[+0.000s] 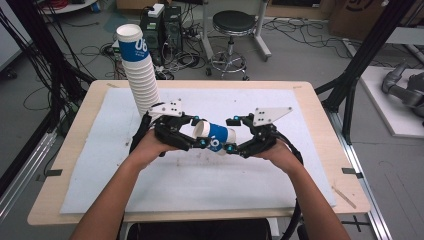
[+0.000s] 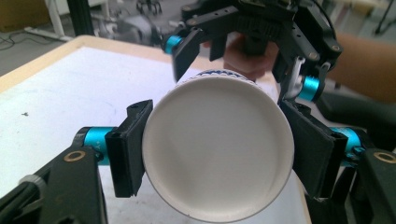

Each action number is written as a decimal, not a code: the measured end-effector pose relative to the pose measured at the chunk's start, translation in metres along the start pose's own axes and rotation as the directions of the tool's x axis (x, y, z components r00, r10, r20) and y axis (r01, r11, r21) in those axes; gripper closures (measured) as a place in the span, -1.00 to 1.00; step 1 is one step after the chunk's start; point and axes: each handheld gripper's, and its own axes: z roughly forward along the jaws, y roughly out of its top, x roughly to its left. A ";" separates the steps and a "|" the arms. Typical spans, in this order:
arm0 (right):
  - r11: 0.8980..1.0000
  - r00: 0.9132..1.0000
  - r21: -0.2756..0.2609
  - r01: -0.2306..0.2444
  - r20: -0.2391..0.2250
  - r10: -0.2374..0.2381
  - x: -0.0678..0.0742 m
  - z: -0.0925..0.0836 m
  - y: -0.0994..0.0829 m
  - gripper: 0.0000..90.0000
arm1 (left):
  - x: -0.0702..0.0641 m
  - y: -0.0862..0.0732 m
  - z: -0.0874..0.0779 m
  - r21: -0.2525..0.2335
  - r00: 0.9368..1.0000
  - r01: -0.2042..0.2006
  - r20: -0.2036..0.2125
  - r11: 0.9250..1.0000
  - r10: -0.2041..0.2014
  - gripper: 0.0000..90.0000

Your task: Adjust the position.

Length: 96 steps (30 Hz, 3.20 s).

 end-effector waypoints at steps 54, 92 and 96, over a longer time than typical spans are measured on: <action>0.981 0.994 0.170 0.092 -0.079 -0.080 0.006 0.005 -0.001 -0.47 | -0.014 -0.007 0.008 0.076 0.997 -0.077 0.033 0.994 0.075 -0.55; 0.993 0.988 0.120 0.021 -0.152 -0.003 0.007 0.002 0.002 -0.45 | -0.019 -0.023 0.016 0.172 0.993 -0.100 0.079 0.980 0.087 -0.45; 0.992 0.987 0.126 0.016 -0.159 0.005 0.008 0.002 0.003 -0.46 | -0.019 -0.024 0.017 0.171 0.991 -0.112 0.095 0.979 0.096 -0.33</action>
